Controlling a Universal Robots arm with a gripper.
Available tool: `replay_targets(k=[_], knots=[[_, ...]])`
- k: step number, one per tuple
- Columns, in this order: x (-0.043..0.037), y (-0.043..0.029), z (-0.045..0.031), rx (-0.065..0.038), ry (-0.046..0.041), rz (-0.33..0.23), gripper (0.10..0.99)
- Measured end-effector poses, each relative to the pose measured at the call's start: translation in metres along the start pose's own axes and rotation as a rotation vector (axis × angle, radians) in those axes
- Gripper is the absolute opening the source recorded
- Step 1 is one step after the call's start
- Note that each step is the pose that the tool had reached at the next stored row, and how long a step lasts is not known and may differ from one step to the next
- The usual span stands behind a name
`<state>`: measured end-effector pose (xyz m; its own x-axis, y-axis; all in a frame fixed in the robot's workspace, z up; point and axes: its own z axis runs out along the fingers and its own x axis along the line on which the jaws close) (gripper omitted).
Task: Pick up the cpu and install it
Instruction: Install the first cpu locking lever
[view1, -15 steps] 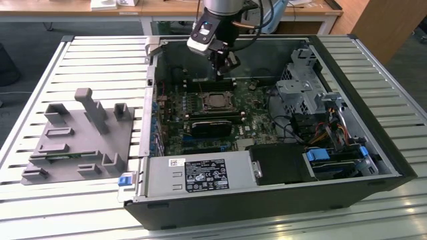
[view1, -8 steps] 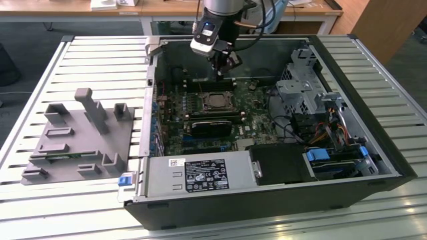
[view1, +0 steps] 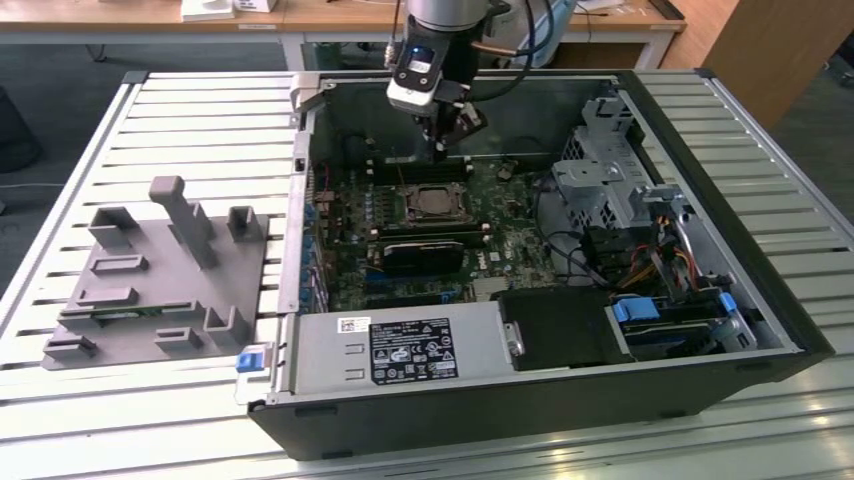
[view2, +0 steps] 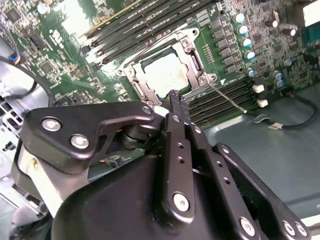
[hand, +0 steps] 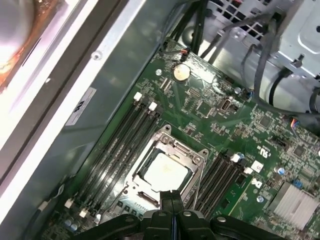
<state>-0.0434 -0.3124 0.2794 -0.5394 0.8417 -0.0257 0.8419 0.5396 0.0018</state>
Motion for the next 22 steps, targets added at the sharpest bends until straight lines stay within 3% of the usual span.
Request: replay_targets(k=[22], knots=[[0.0001, 0.0000, 0.0016, -0.010, 0.0007, -0.391, 0.106]])
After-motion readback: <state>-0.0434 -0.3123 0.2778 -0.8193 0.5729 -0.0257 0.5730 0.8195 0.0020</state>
